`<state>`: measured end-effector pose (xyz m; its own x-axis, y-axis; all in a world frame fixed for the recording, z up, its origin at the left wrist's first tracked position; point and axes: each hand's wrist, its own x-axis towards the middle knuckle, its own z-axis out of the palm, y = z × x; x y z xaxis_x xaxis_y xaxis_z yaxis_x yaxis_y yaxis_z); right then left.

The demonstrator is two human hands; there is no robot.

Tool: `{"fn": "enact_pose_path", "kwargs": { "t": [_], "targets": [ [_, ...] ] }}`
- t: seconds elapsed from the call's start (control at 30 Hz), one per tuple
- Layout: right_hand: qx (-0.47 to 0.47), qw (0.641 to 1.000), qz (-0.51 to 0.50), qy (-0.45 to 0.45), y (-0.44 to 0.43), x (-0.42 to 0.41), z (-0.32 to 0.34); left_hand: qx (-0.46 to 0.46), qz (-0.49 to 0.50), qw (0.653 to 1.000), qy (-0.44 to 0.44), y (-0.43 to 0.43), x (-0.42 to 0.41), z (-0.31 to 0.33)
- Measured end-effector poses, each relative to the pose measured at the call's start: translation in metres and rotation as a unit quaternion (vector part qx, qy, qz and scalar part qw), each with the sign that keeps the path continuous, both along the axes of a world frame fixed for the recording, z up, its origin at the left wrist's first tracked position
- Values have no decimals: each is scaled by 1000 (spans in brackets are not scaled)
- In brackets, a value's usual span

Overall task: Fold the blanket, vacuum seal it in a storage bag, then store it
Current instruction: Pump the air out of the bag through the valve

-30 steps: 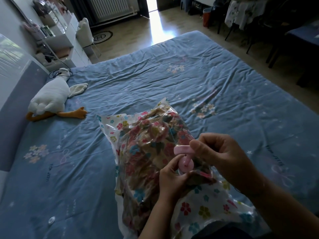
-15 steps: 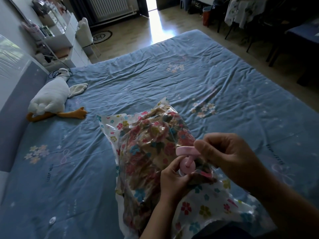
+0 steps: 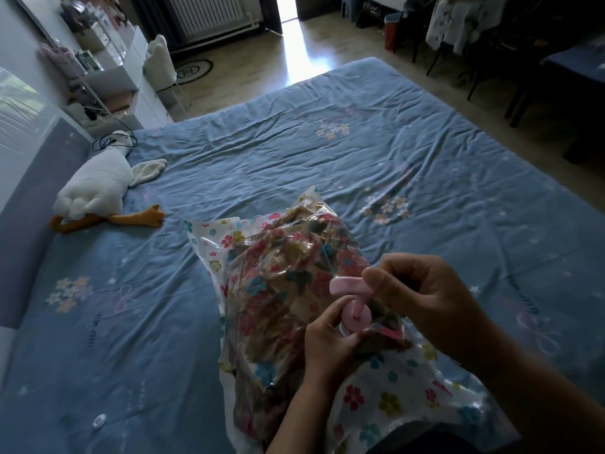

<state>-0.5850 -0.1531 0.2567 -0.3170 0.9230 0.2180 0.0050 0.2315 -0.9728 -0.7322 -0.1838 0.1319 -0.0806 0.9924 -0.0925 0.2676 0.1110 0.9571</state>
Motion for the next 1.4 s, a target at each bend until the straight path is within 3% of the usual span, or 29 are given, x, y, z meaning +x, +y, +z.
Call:
{"fn": "enact_pose_path", "kwargs": {
  "t": [0.2, 0.27, 0.4, 0.47, 0.53, 0.63, 0.7, 0.93, 1.0, 1.07, 1.13, 1.23, 1.33, 1.4],
  "targets": [
    [-109, 970, -28, -217, 2, -3, -86, -5, 32, 999, 3, 1, -2, -13],
    [-87, 975, -35, -202, 2, -4, -73, 4, 23, 1000, 2, 2, -3, -10],
    [-16, 1000, -4, -27, 3, -6, -2, 16, 0, 1000, 8, 4, -5, -6],
    [-1, 1000, 0, 14, 4, -4, 3, 9, 0, 1000, 8, 4, -2, -4],
    [-21, 999, -13, -20, 3, -6, -20, 4, 11, 1000, 4, 3, -1, -7],
    [-78, 980, -32, -178, 4, -5, -71, -1, 21, 1000, -3, 3, 0, -12],
    [-93, 970, -37, -223, 6, -3, -84, -5, 29, 1000, -6, 3, -1, -15],
    [2, 1000, -16, 25, 4, -1, 0, -1, 5, 1000, 6, 6, -2, -12],
    [-13, 1000, -10, -15, 4, -2, -21, -1, 12, 1000, 7, 5, 0, -14],
    [-61, 992, -11, -111, 3, -3, -60, 3, 18, 1000, 3, 4, 0, -17],
    [-138, 976, 11, -171, 2, 1, -93, -6, 24, 1000, 2, 3, 1, -23],
    [-327, 942, -43, -55, 5, 11, -118, -8, 41, 999, 2, -1, 1, -29],
    [-535, 831, -145, 46, 12, 26, -149, 24, 55, 998, 26, -7, 1, -34],
    [-648, 752, -98, 76, 4, 24, -163, 35, 62, 997, 42, -13, 5, -34]
  ]
}}
